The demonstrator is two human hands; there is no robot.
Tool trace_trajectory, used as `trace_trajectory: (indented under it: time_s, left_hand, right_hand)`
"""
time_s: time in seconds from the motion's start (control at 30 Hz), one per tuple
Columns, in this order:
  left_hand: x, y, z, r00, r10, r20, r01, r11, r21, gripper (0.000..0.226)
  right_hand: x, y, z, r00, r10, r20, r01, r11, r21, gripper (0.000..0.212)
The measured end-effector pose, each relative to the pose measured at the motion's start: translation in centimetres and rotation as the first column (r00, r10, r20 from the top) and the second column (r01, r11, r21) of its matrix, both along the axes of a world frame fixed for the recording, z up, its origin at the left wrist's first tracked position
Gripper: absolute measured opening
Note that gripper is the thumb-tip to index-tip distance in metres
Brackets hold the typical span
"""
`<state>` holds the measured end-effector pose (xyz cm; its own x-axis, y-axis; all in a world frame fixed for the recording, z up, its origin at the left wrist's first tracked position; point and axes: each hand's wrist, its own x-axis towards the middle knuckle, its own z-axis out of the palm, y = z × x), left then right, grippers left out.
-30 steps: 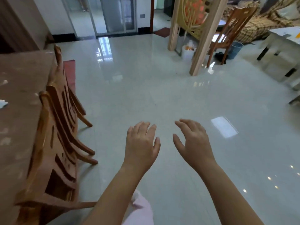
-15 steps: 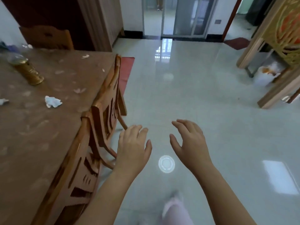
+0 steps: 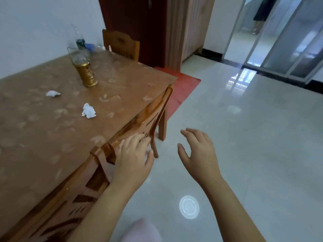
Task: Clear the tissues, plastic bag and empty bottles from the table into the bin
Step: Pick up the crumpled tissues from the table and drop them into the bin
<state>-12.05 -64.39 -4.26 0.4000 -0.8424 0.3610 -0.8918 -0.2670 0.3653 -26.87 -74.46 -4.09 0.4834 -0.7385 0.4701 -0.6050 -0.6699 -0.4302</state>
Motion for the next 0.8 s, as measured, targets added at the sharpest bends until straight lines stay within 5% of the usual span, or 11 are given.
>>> trace_trajectory:
  time_s: [0.8]
  left_hand:
    - [24.0, -18.3, -2.4, 0.869, 0.492, -0.053, -0.494, 0.869, -0.026, 0.028]
  right_hand:
    - [29.4, -23.3, 0.1, 0.859, 0.475, -0.191, -0.467, 0.880, 0.084, 0.035]
